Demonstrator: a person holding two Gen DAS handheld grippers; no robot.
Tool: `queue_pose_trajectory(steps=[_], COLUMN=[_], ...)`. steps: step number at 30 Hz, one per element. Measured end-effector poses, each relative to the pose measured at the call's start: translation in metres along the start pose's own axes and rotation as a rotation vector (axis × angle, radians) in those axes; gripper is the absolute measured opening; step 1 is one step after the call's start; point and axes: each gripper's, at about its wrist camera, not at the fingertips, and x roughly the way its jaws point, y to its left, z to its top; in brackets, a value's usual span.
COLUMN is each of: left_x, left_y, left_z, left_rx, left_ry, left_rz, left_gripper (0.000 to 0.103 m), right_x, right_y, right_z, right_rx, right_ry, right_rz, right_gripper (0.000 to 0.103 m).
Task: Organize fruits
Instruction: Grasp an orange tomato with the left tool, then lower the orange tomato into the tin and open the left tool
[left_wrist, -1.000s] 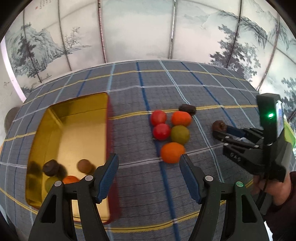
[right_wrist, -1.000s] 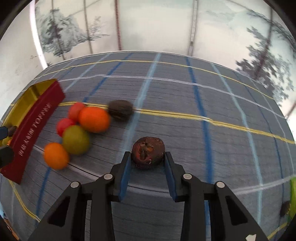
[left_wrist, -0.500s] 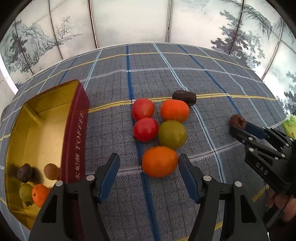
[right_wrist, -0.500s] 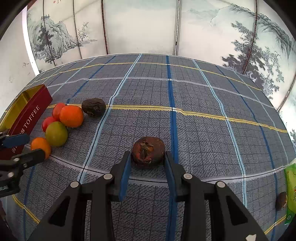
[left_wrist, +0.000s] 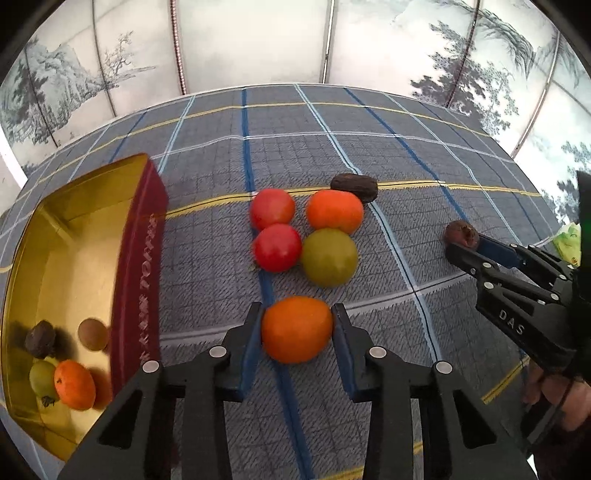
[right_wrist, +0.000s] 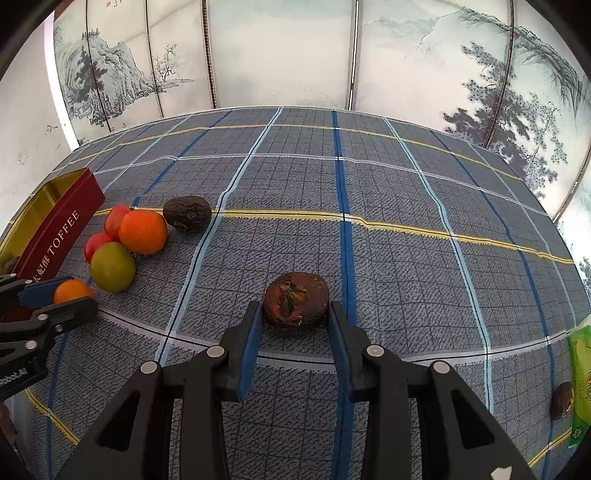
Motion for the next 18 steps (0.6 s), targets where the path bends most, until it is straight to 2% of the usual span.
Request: queue_pose_trajectory(steps=[10,14,18], left_x=[-0.061,-0.082,-0.085], left_y=[0.031,0.058,0.097], left_z=[-0.009,-0.005,0.001], left_rx=[0.011,-0.005,-0.061], left_ry=[-0.093,-0.149,-0.164], left_rz=[0.022,0.08,0.162], left_gripper=[0.037,0.037,0.037], right_x=[0.0,0.0,0.0], right_y=[0.0,-0.001,-0.001], right_z=[0.0,0.0,0.0], right_rx=[-0.001,-0.002,-0.003], right_ry=[0.0,0.0,0.0], right_rz=[-0.001,-0.002,-0.004], right_gripper=[0.033,0.033,0.033])
